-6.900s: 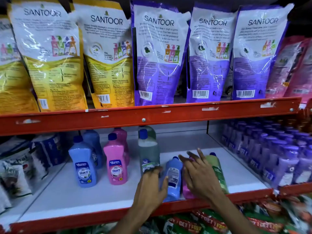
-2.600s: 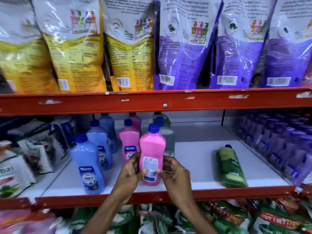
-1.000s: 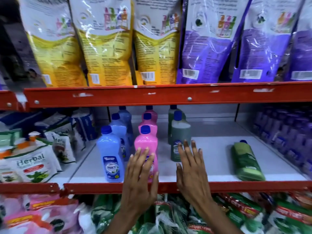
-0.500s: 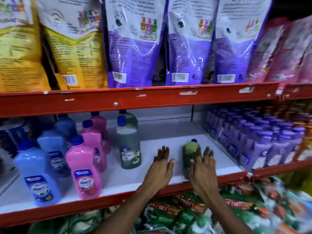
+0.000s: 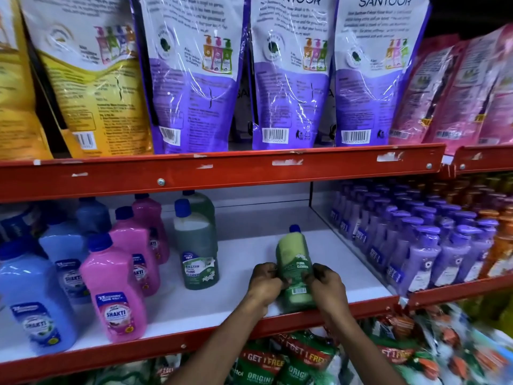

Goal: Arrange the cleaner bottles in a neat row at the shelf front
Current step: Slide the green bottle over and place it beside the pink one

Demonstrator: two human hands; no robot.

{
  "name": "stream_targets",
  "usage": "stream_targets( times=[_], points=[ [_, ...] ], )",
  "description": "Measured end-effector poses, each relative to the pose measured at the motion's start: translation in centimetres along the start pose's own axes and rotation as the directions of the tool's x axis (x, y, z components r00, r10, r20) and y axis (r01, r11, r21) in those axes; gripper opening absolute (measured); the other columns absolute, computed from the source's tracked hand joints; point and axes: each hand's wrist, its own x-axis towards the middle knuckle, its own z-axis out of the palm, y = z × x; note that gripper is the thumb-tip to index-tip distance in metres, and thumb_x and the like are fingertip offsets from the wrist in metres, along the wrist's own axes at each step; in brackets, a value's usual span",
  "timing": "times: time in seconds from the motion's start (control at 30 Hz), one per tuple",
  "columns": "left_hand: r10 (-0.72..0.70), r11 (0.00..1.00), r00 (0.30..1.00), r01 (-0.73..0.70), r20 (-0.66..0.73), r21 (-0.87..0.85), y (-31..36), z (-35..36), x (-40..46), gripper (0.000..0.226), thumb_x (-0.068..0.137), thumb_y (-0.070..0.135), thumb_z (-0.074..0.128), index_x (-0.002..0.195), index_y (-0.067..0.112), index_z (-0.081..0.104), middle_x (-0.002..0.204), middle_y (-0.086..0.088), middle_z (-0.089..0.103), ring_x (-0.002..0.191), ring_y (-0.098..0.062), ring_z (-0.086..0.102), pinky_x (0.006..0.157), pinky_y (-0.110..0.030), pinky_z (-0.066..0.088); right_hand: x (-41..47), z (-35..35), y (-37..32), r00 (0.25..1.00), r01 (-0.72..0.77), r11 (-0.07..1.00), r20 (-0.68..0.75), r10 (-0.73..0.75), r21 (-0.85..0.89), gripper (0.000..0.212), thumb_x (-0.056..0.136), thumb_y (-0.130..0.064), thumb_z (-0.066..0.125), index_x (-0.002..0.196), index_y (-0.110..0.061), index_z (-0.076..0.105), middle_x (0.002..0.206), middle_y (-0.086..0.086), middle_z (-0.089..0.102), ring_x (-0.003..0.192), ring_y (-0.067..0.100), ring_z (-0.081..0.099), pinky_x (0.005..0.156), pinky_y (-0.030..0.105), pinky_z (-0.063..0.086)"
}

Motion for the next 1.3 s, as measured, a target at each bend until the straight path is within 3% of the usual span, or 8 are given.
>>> stream_targets(
  times=[0.13,0.3,0.43,0.6,0.73,0.9,1.17,1.3],
  points=[
    [0.153,0.978,0.987,-0.158,-0.044,-0.137,0.4,-4.5,-3.4,0.052,0.072,-0.022,0.067,0.115,0.006,0.063,0.105,-0.004,0.073,0.09,-0.017,0.071,0.069,-0.023,0.06,-2.4,2.3,-2.0,0.997,0.045,0.935,0.047,-0.066,0.353,0.033,0.088,-0.007,0.068,0.118,-0.021,0.063,0.106,-0.003,0.075,0.094,0.016,0.073,0.083,0.041,0.06],
    [0.37,0.929,0.915,-0.366,-0.158,0.056,-0.5,-12.0,-6.5,0.061,0.072,-0.022,0.066,0.116,0.021,0.06,0.102,0.005,0.077,0.094,-0.008,0.072,0.076,-0.024,0.059,-6.0,7.3,-4.7,0.967,0.126,0.869,0.135,-0.214,0.478,0.048,0.083,0.004,0.07,0.122,-0.023,0.061,0.116,-0.006,0.073,0.103,0.011,0.072,0.087,0.035,0.06],
    [0.383,0.921,0.884,-0.345,-0.267,0.179,-1.6,-15.3,-7.7,0.063,0.075,-0.018,0.065,0.127,0.017,0.054,0.116,0.004,0.07,0.097,0.004,0.068,0.08,-0.019,0.059,-7.3,11.5,-6.0,0.945,0.198,0.875,0.15,-0.29,0.441,0.05,0.084,0.005,0.069,0.116,-0.032,0.061,0.116,-0.005,0.072,0.105,0.008,0.07,0.086,0.028,0.06],
    [0.416,0.895,0.872,-0.341,-0.259,0.288,-2.6,-17.2,-8.7,0.044,0.083,0.003,0.058,0.112,0.034,0.053,0.118,0.005,0.066,0.105,-0.012,0.066,0.089,-0.031,0.057,-7.0,13.5,-5.9,0.926,0.319,0.906,0.112,-0.36,0.278,0.051,0.089,0.003,0.062,0.127,-0.03,0.059,0.121,-0.007,0.063,0.107,0.007,0.063,0.077,0.002,0.047],
    [0.422,0.859,0.898,-0.351,-0.127,0.372,-2.7,-17.9,-8.7,0.03,0.079,0.01,0.043,0.102,0.027,0.051,0.106,0.006,0.063,0.103,-0.005,0.061,0.09,-0.018,0.047,-6.3,13.6,-6.3,0.932,0.319,0.925,0.11,-0.346,0.208,0.051,0.091,0.006,0.054,0.129,-0.029,0.059,0.109,-0.004,0.068,0.096,0.016,0.069,0.079,0.022,0.059],
    [0.404,0.867,0.91,-0.346,-0.099,0.358,-3.5,-18.6,-7.4,0.02,0.085,0.016,0.053,0.103,0.021,0.045,0.099,0.0,0.063,0.099,-0.014,0.061,0.095,-0.051,0.05,-8.2,12.3,-6.4,0.851,0.331,0.899,0.322,-0.416,0.286,0.047,0.083,-0.011,0.071,0.119,-0.032,0.052,0.119,-0.016,0.065,0.109,0.001,0.064,0.088,0.018,0.054],
    [0.511,0.798,0.837,-0.379,-0.194,0.469,-3.5,-17.9,-7.7,0.067,0.083,0.031,0.073,0.136,0.031,0.032,0.123,0.01,0.064,0.105,0.013,0.06,0.086,-0.005,0.049,-6.2,12.4,-6.3,0.828,0.399,0.904,0.363,-0.427,0.153,0.052,0.089,-0.006,0.065,0.134,-0.029,0.052,0.123,-0.011,0.069,0.112,0.001,0.064,0.093,0.025,0.056],
    [0.55,0.795,0.792,-0.4,-0.263,0.457,-3.8,-17.7,-8.1,0.067,0.083,0.034,0.073,0.137,0.033,0.033,0.122,0.006,0.065,0.101,0.013,0.061,0.086,-0.024,0.06,-5.7,12.8,-6.5,0.828,0.39,0.911,0.381,-0.411,0.137,0.051,0.092,-0.002,0.058,0.135,-0.027,0.05,0.124,-0.005,0.068,0.114,0.007,0.063,0.094,0.032,0.057]
  ],
)
